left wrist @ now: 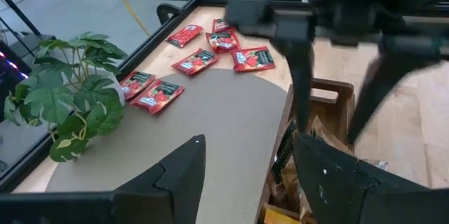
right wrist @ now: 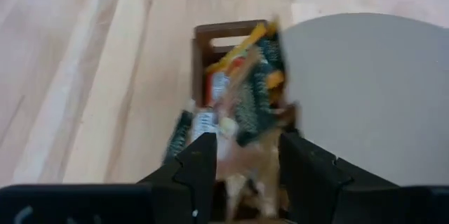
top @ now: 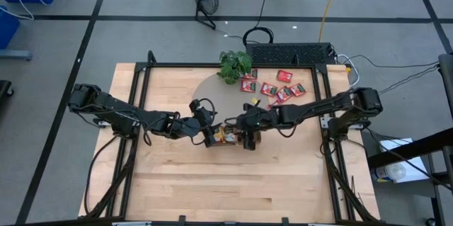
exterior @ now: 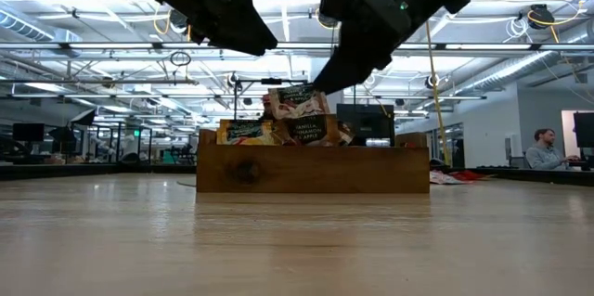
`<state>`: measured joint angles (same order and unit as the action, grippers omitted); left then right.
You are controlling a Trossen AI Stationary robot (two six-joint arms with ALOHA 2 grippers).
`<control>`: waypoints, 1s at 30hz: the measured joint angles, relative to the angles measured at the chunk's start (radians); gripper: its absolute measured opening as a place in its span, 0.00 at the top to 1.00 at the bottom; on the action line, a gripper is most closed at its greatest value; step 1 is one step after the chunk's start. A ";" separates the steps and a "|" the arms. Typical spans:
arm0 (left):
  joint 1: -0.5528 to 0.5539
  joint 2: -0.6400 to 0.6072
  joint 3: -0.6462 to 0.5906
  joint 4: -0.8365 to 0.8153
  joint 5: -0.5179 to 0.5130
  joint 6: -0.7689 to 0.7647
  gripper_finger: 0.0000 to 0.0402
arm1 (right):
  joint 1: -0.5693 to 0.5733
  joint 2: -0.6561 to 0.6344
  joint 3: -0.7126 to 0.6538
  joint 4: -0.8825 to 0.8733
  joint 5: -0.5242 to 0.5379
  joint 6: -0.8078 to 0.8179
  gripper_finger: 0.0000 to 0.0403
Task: Pick & Place Tea
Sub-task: Put the brown tea bag into the middle slot of the wooden organizer
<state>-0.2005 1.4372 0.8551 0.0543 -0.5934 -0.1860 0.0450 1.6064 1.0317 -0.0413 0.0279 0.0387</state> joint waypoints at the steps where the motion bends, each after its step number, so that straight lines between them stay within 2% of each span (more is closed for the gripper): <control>1: 0.000 0.000 0.000 0.000 0.000 0.000 0.46 | 0.000 0.013 0.000 0.016 -0.011 0.001 0.65; 8: 0.000 0.000 0.000 -0.004 0.000 0.000 0.46 | 0.001 0.081 -0.001 0.065 -0.032 -0.029 0.68; 11: 0.000 0.000 0.000 -0.007 0.000 0.000 0.46 | 0.009 0.070 0.001 0.082 -0.031 -0.063 0.74; 14: 0.000 0.000 0.000 -0.007 0.000 0.000 0.46 | 0.023 0.068 0.000 0.078 -0.015 -0.100 0.86; 17: 0.000 0.000 0.000 -0.007 0.000 -0.001 0.46 | 0.058 0.066 0.000 0.073 0.060 -0.169 0.97; 23: 0.000 0.000 0.000 -0.014 0.000 -0.001 0.46 | 0.162 0.066 -0.017 0.075 0.324 -0.288 1.00; 30: 0.000 0.000 0.000 -0.014 0.000 -0.003 0.46 | 0.202 0.066 -0.049 0.083 0.501 -0.302 1.00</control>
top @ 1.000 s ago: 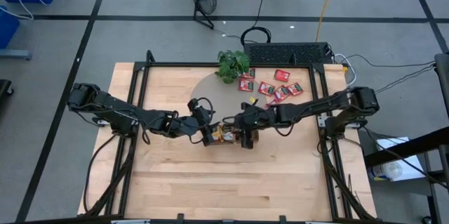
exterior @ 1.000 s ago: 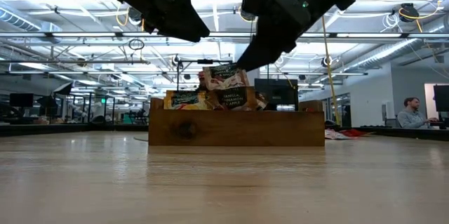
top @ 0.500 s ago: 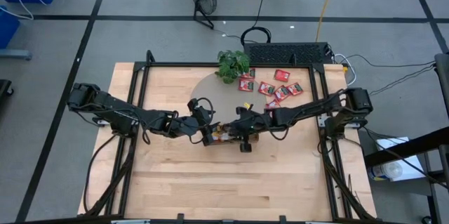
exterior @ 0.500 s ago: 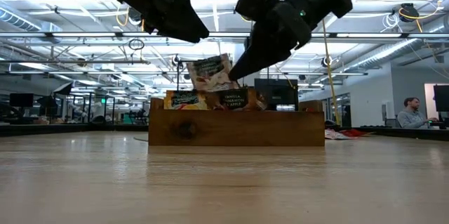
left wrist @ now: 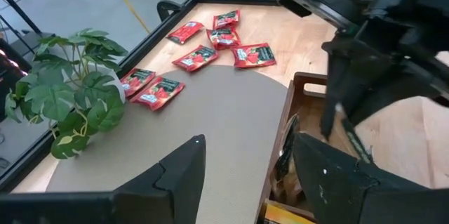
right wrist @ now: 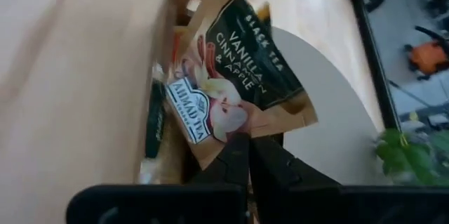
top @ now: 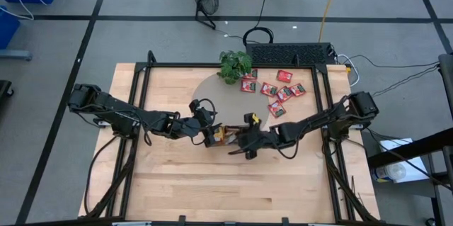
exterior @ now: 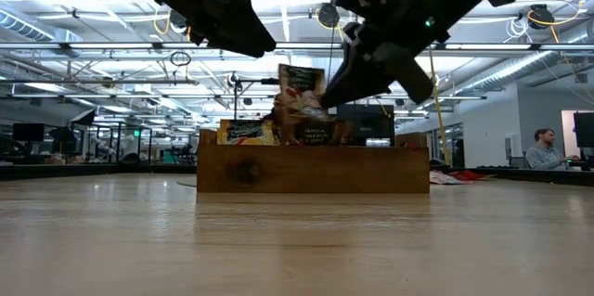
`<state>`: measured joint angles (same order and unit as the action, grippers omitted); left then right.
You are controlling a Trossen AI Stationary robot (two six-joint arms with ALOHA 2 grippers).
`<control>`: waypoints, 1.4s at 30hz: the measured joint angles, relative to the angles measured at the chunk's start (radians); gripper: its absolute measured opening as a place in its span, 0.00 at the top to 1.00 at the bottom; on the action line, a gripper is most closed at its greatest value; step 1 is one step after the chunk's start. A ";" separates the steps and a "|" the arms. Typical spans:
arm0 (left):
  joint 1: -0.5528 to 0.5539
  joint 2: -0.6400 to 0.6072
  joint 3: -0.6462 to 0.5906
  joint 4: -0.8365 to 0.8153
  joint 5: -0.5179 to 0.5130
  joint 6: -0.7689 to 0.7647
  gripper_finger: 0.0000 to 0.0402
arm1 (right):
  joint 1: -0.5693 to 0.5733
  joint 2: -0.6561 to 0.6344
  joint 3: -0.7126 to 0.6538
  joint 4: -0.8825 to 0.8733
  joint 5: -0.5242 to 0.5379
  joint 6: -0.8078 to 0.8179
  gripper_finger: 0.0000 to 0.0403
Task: Pick & Place Tea
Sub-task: Put the brown tea bag into the middle slot of the wooden organizer
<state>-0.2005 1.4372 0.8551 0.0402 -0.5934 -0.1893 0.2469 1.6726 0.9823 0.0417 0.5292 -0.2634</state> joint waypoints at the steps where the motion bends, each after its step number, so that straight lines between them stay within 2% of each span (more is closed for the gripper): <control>1: 0.000 0.000 0.000 0.000 0.000 -0.003 0.46 | 0.003 0.000 -0.009 0.010 0.015 0.008 1.00; 9: 0.000 0.000 0.000 0.000 0.000 -0.008 0.46 | 0.023 0.000 -0.099 0.162 0.032 0.044 1.00; 15: 0.000 0.000 0.000 0.000 0.000 -0.009 0.46 | 0.072 0.000 -0.110 0.160 0.213 0.038 1.00; 18: 0.000 0.000 0.000 0.004 0.000 -0.015 0.46 | 0.098 0.000 -0.110 0.163 0.259 0.042 1.00; 26: 0.000 0.000 0.000 0.017 0.000 -0.026 0.46 | 0.122 0.027 -0.110 0.173 0.259 0.118 1.00; 33: 0.000 0.000 0.000 0.009 0.000 -0.030 0.46 | 0.141 0.017 -0.110 0.235 0.255 0.073 1.00; 34: 0.000 0.000 0.000 0.008 0.000 -0.030 0.46 | 0.146 0.017 -0.110 0.246 0.233 0.057 1.00; 38: 0.000 0.000 0.000 0.008 0.000 -0.031 0.46 | 0.149 0.021 -0.110 0.290 0.038 0.067 1.00; 42: 0.000 0.000 0.000 0.016 0.000 -0.031 0.46 | 0.122 0.033 -0.110 0.285 0.047 0.078 1.00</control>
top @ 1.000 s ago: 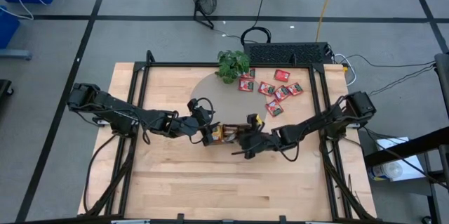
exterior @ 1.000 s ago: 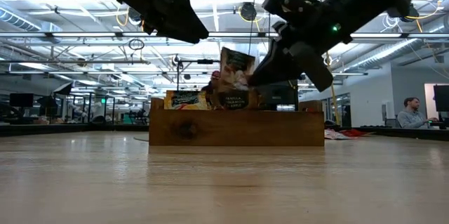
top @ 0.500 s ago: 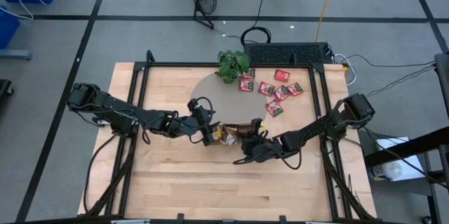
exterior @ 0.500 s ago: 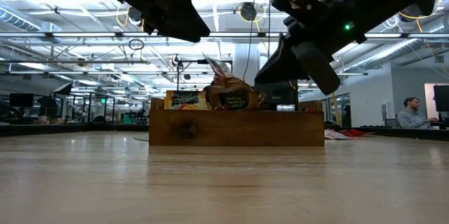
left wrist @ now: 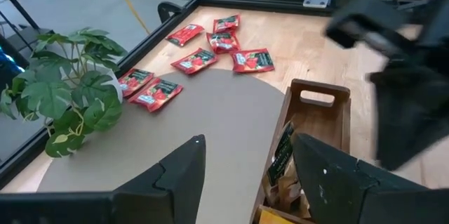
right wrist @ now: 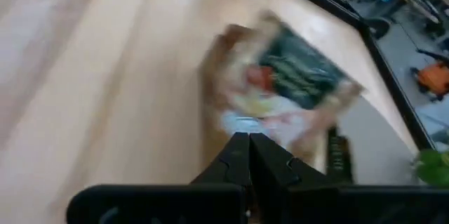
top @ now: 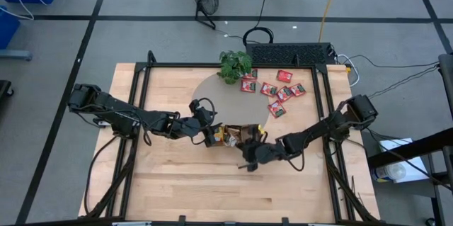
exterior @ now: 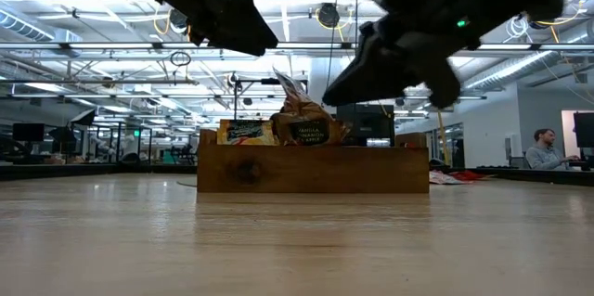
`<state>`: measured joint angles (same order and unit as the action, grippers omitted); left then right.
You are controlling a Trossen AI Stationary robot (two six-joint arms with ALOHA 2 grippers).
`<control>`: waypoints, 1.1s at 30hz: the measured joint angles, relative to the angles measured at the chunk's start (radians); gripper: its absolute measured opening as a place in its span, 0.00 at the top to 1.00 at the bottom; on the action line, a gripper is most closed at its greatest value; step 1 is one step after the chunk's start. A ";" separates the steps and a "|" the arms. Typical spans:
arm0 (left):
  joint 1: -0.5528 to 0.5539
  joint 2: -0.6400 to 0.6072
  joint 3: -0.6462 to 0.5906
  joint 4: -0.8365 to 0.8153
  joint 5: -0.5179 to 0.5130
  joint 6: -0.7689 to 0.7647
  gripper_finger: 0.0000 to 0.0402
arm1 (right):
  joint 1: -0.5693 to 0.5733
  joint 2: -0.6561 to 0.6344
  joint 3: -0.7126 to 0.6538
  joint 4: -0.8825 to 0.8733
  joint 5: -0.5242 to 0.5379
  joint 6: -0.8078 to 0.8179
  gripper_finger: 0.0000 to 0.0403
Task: Pick & Place Tea
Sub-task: Put the brown tea bag into the middle slot of the wooden organizer
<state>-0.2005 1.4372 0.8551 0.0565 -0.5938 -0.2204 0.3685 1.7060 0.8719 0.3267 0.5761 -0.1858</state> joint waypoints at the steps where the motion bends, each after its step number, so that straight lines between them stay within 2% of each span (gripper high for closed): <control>1: 0.000 0.000 0.000 0.000 0.000 0.000 0.46 | -0.013 0.000 0.000 0.004 -0.003 -0.002 1.00; 10: 0.000 0.000 0.000 -0.001 -0.001 -0.017 0.46 | -0.088 -0.001 0.000 0.013 -0.126 0.017 1.00; 15: 0.000 0.000 0.000 -0.003 -0.001 -0.017 0.46 | -0.048 -0.001 0.000 0.080 -0.026 -0.046 1.00; 22: 0.000 0.000 0.000 -0.003 -0.001 -0.017 0.46 | -0.038 -0.002 0.000 0.159 -0.036 -0.092 1.00; 25: 0.000 0.000 0.000 -0.002 -0.001 -0.017 0.46 | -0.053 0.006 0.003 0.175 -0.116 -0.081 1.00; 31: 0.001 0.000 0.000 -0.002 -0.001 -0.017 0.46 | -0.071 0.110 0.074 0.148 -0.132 -0.104 1.00; 33: 0.001 0.000 0.000 -0.002 -0.001 -0.019 0.46 | -0.077 0.144 0.105 0.100 -0.098 -0.118 1.00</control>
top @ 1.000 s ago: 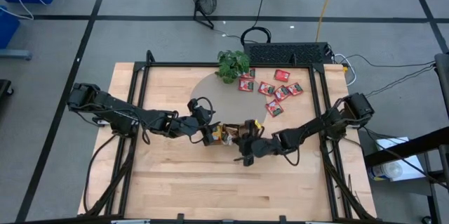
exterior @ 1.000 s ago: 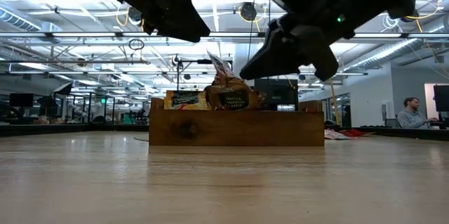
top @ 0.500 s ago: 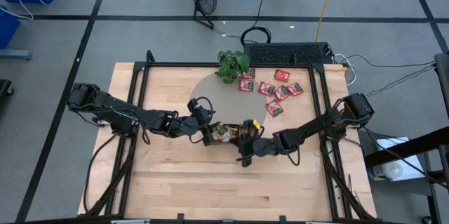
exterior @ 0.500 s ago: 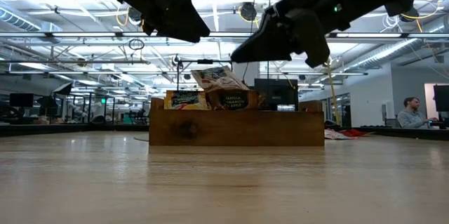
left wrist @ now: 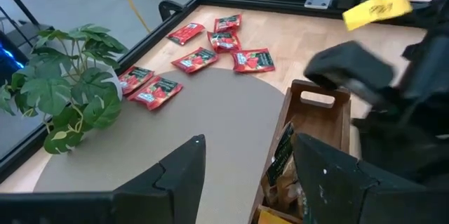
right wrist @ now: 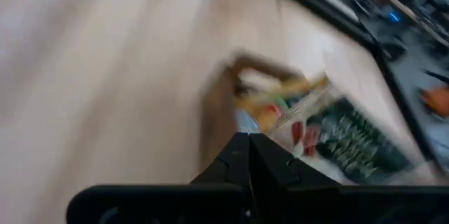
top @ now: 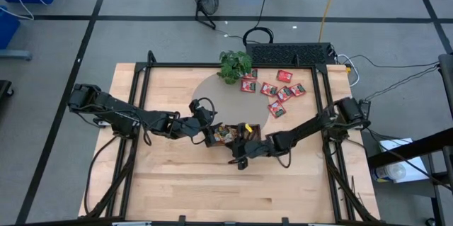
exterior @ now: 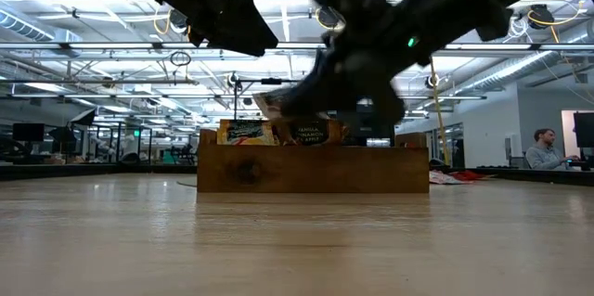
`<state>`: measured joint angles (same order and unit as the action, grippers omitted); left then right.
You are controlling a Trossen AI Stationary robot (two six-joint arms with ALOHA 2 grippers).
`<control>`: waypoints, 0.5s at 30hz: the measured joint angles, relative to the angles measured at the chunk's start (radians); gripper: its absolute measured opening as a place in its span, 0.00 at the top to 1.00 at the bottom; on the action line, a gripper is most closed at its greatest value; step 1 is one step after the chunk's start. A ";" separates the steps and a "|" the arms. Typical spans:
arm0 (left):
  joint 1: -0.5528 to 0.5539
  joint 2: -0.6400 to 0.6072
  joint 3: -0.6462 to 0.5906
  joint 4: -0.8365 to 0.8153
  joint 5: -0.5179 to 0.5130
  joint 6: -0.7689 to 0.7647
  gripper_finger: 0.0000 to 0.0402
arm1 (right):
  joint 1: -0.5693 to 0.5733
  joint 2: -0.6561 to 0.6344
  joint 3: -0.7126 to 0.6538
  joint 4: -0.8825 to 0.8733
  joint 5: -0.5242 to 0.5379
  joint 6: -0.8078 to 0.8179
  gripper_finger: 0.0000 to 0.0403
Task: Pick & Place Tea
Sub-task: Put the brown tea bag into the middle slot of the wooden organizer
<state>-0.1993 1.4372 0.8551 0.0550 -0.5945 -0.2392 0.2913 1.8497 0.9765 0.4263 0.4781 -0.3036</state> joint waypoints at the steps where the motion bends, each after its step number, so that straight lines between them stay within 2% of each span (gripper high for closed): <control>1: 0.000 0.000 0.000 -0.001 0.000 -0.002 0.46 | -0.004 0.019 0.015 -0.025 0.037 -0.004 1.00; 4: 0.000 0.000 0.000 -0.002 0.000 -0.003 0.46 | -0.010 0.039 0.035 -0.078 0.123 -0.008 1.00; 15: 0.000 0.000 0.000 -0.023 0.001 -0.002 0.46 | -0.004 0.042 0.037 -0.102 0.124 0.054 1.00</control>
<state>-0.1993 1.4372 0.8547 0.0316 -0.5934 -0.2416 0.2878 1.8915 1.0134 0.3246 0.6018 -0.2501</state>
